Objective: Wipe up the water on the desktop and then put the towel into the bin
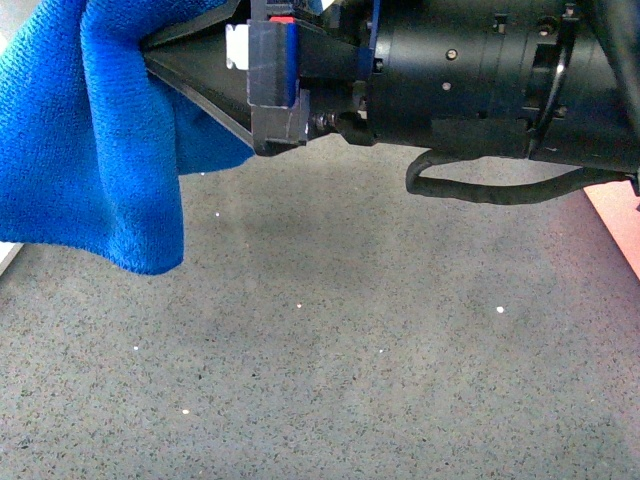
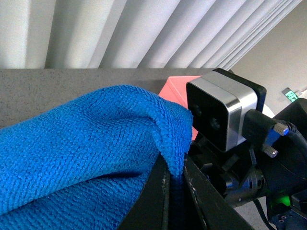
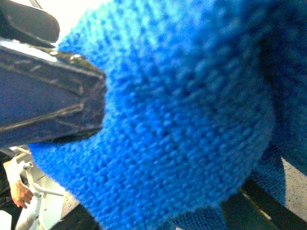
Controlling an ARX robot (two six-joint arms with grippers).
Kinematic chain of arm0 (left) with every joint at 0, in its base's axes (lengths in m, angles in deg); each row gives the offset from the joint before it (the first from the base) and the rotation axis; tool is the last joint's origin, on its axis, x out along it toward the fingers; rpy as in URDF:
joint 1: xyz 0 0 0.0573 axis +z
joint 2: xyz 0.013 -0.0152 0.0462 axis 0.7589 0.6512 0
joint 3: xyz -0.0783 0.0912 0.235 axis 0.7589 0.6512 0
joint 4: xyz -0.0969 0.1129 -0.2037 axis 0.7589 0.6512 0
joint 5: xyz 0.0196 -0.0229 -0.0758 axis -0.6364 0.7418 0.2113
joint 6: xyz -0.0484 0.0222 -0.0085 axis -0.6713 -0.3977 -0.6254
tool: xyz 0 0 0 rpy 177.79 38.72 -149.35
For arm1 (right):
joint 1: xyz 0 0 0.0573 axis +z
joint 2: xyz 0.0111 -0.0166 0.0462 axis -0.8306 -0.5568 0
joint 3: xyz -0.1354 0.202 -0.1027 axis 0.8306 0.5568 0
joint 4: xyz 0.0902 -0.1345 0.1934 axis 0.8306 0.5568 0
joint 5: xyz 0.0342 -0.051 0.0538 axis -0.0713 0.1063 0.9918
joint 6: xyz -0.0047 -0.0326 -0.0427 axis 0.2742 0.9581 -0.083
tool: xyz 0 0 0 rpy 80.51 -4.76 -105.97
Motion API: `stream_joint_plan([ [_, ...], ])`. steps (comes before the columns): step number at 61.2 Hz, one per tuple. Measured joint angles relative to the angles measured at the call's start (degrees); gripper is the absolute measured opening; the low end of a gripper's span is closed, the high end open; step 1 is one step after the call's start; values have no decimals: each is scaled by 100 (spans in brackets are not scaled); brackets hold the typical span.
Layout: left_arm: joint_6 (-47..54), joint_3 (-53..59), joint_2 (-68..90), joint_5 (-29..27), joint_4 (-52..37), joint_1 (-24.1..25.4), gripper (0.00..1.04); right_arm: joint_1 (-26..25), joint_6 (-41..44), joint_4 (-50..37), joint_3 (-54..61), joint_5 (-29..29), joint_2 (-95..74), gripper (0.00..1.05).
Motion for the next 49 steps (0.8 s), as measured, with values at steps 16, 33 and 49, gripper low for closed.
stream_joint_plan([
  [16, -4, 0, 15, -9, 0, 11, 24, 35, 262, 352, -221, -186, -103, 5],
  [33, -4, 0, 13, 72, 0, 2, 65, -37, 269, 413, -297, -201, -197, 3],
  [49, -4, 0, 11, 74, -2, 0, 97, -68, 271, 472, -297, -160, -212, 3],
])
